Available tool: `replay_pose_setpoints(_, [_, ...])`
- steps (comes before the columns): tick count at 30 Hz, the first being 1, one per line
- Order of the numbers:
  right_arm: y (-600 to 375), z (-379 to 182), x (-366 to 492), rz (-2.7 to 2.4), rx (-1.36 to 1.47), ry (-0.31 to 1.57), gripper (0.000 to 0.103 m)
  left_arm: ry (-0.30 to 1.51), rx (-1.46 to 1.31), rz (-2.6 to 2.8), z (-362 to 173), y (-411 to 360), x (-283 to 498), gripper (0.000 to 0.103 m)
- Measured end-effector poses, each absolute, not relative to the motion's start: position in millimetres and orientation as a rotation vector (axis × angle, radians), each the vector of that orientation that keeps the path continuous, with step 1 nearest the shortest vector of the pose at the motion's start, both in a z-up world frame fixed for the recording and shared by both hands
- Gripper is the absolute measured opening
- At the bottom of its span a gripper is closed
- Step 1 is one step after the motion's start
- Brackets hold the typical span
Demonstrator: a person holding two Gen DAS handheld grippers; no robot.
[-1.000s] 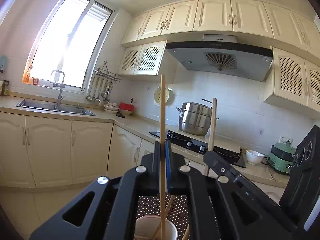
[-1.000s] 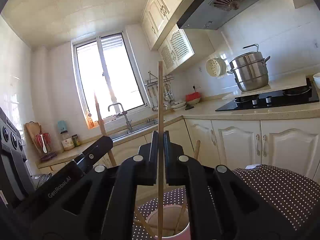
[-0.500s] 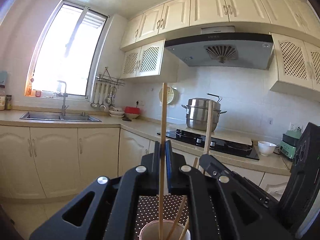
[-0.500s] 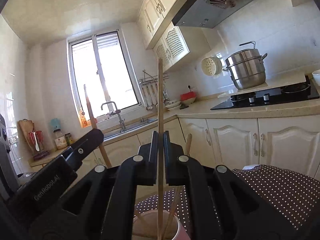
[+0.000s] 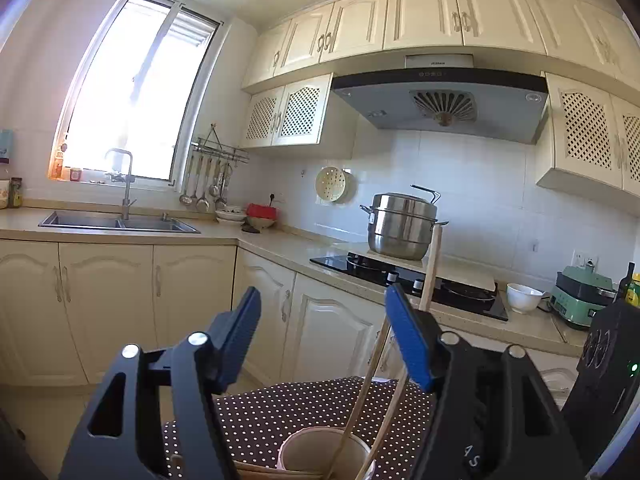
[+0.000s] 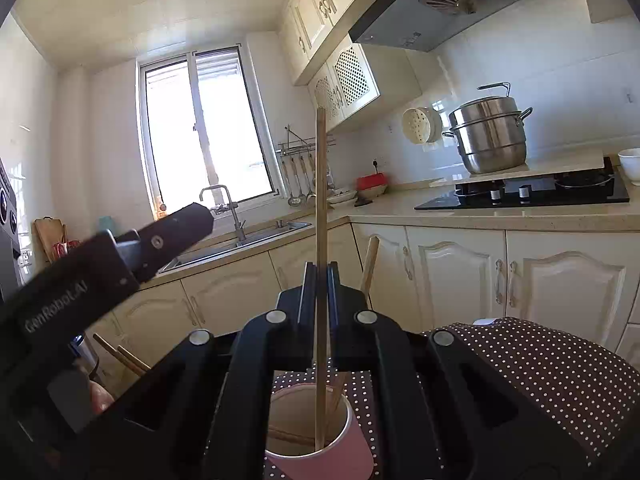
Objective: Organize utensils
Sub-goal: 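Drop the chopsticks into the pink cup by opening both tools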
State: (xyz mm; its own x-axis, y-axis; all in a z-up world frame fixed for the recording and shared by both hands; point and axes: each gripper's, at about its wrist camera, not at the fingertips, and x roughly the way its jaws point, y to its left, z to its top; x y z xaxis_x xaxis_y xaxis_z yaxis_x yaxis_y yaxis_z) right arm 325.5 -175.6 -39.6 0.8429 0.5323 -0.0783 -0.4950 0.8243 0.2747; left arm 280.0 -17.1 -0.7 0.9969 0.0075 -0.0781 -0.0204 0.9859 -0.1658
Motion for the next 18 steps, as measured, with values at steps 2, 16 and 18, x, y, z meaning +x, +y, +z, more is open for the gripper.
replay_pose_setpoints(2, [-175,-41,322,0.545,0.244,0.161,0.006,0.066,-0.158,0.023,2,-17,273,0.074])
replay_pose_setpoints(16, [-178,-31,279,0.492,0.232,0.141,0.046,0.060,-0.113,0.119,19,6,217,0.086])
replay_pose_setpoints(18, [-178,-27,270,0.485,0.224,0.136,0.046,0.054,-0.116,0.124,21,11,205,0.087])
